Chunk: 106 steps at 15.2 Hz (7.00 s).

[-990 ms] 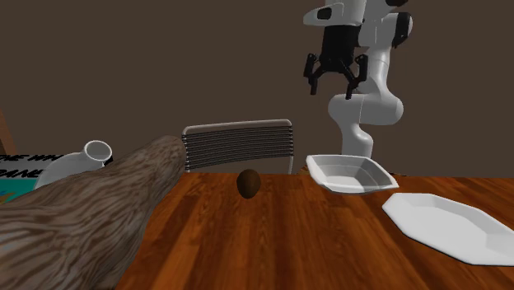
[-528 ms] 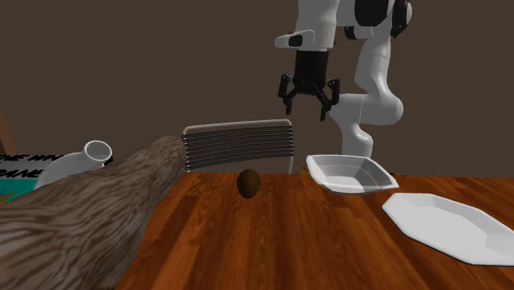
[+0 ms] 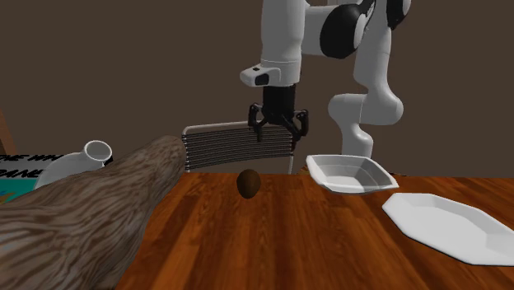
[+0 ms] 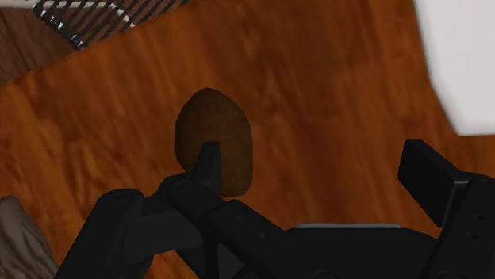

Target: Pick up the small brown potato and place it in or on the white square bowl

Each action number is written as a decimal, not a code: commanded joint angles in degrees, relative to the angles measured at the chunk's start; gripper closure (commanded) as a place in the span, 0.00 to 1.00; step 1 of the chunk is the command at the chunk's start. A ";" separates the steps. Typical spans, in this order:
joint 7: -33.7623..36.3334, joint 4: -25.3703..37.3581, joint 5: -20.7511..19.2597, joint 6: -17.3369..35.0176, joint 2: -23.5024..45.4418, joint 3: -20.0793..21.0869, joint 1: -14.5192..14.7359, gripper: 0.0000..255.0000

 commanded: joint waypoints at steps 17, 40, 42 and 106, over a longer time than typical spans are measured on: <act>-13.16 8.27 0.82 11.16 23.36 -2.57 -2.14 0.00; -13.55 10.25 0.36 6.24 20.33 -2.65 -1.85 1.00; -13.68 10.93 0.25 4.82 19.55 -2.66 -1.77 1.00; 11.20 -25.93 3.89 -0.28 -18.46 13.14 9.08 0.00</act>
